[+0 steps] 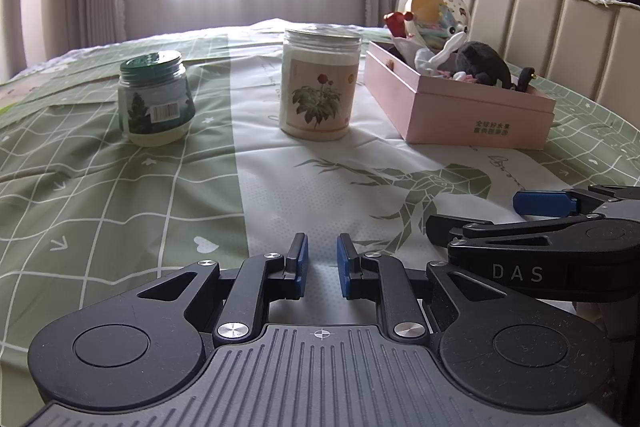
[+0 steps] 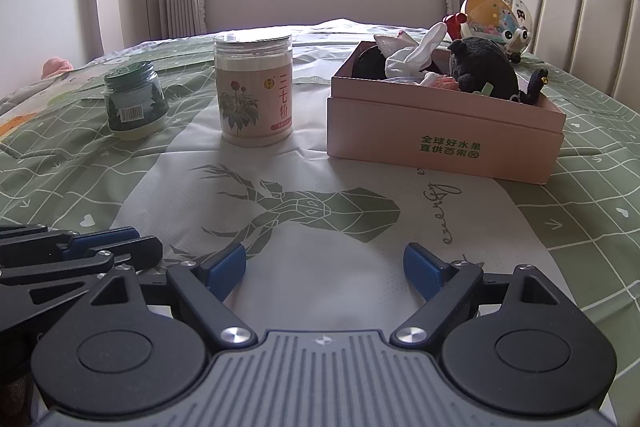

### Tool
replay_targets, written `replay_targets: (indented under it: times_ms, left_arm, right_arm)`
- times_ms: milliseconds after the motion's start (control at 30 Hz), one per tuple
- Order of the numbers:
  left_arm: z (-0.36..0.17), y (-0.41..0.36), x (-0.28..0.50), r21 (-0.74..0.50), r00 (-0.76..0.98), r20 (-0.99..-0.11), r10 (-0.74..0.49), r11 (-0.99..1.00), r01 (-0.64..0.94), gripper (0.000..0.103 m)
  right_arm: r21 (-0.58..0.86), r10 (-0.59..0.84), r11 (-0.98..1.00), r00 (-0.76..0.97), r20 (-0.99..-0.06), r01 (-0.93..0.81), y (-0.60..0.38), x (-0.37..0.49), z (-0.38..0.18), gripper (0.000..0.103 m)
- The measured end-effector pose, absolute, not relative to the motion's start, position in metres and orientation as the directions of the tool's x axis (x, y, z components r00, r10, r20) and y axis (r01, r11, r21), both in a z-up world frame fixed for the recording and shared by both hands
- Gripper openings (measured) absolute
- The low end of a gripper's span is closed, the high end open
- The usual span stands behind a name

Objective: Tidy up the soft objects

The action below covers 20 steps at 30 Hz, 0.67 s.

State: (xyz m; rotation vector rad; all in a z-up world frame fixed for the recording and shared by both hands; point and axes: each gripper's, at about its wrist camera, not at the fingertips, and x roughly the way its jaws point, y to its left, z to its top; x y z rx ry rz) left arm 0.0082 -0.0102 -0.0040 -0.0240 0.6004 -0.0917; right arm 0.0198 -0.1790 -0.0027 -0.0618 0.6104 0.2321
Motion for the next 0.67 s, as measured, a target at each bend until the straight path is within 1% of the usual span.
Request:
replay_targets:
  times_ms: [667]
  left_arm:
    - [-0.0038, -0.0099, 0.0087, -0.038, 0.819, -0.566, -0.095, 0.995, 0.089, 0.017]
  right_arm:
    - [0.025, 0.205, 0.972, 0.797, -0.568, -0.232, -0.1805, 0.0191, -0.0021, 0.087]
